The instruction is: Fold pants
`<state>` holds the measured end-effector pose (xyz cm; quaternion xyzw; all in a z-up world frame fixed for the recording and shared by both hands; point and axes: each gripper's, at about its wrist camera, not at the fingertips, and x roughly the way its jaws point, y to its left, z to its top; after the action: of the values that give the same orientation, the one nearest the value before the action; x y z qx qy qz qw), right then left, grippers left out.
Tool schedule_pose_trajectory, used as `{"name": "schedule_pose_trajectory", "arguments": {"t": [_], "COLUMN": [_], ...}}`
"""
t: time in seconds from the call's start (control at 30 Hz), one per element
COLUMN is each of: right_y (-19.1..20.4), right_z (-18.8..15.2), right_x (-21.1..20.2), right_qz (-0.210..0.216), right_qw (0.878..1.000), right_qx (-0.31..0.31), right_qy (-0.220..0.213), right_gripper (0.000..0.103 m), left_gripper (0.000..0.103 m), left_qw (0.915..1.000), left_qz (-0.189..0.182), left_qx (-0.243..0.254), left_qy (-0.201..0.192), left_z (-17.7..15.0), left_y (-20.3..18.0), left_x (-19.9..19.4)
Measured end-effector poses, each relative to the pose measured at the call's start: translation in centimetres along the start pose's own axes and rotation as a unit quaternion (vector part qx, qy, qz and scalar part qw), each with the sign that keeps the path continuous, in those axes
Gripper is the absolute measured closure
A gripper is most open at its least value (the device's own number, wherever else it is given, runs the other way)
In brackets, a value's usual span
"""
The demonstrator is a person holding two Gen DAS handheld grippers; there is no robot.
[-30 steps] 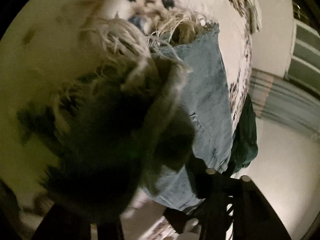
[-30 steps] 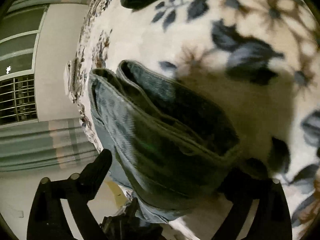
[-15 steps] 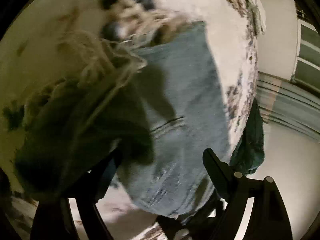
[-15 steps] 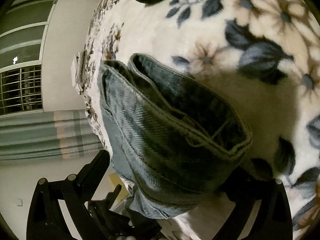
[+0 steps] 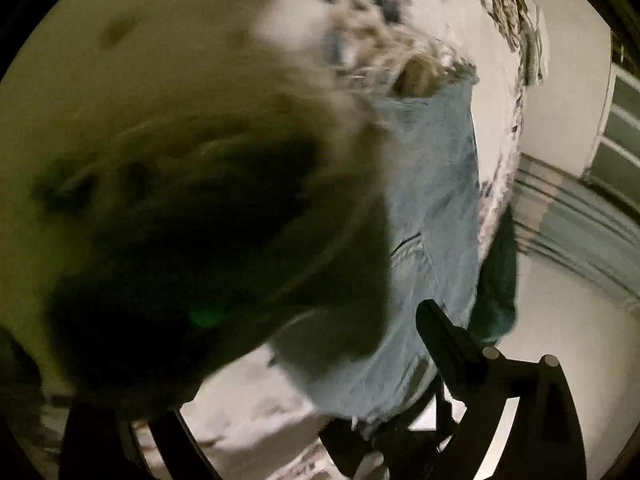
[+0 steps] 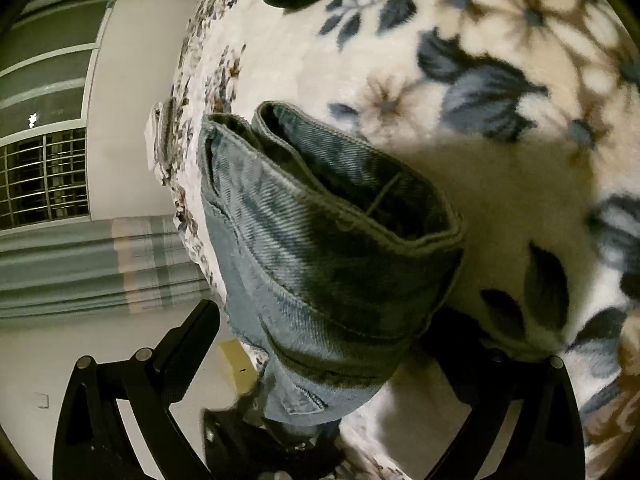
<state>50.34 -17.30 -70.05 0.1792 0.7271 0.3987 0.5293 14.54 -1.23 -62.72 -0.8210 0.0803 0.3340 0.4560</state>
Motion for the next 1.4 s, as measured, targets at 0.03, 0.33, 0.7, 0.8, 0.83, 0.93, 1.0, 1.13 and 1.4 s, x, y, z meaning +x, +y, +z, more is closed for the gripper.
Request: {"name": "schedule_pose_trajectory", "arguments": {"t": [0.03,0.33,0.7,0.8,0.83,0.93,1.0,1.13,1.4], "right_y": [-0.1,0.4,1.2,2.8,3.3,5.5,7.2,10.5,15.2], "right_z": [0.0,0.3,-2.6,-3.8,-4.2,-5.1,-5.3,-4.1,1.8], "right_x": [0.1,0.4,-2.6,-4.5,-5.2,-7.9,-10.2,-16.3,-29.8], "right_qz": [0.0,0.007,-0.03,-0.023,-0.019,-0.004,0.005,0.024,0.024], "right_qw": [1.0,1.0,0.995,0.993,0.993,0.991,0.989,0.978,0.924], "right_qx": [0.0,0.003,0.003,0.012,0.016,0.027,0.032,0.037,0.044], "right_qy": [0.0,-0.015,-0.096,-0.111,-0.114,-0.131,-0.148,-0.202,-0.38], "right_gripper": [0.001,0.002,0.069,0.072,0.073,0.074,0.074,0.074,0.074], "left_gripper": [0.008,0.066,0.081,0.081,0.081,0.081,0.081,0.081,0.081], "left_qw": [1.0,0.9955,0.9836,0.9752,0.9714,0.9621,0.9553,0.9371,0.8799], "left_qz": [0.004,0.001,0.001,0.005,0.006,0.009,0.004,-0.03,-0.122], "left_qx": [0.002,0.074,0.176,0.219,0.236,0.273,0.295,0.34,0.407], "left_qy": [-0.008,-0.058,-0.039,-0.032,-0.026,-0.004,0.017,0.072,0.212], "left_z": [0.1,2.2,1.6,1.3,0.8,-0.4,-1.3,-4.8,-14.0], "left_y": [-0.8,-4.7,-6.8,-10.6,-12.2,-15.4,-19.0,-26.9,-42.7], "left_x": [0.4,1.3,-3.2,-4.4,-4.9,-5.7,-5.2,-2.2,11.7]}}
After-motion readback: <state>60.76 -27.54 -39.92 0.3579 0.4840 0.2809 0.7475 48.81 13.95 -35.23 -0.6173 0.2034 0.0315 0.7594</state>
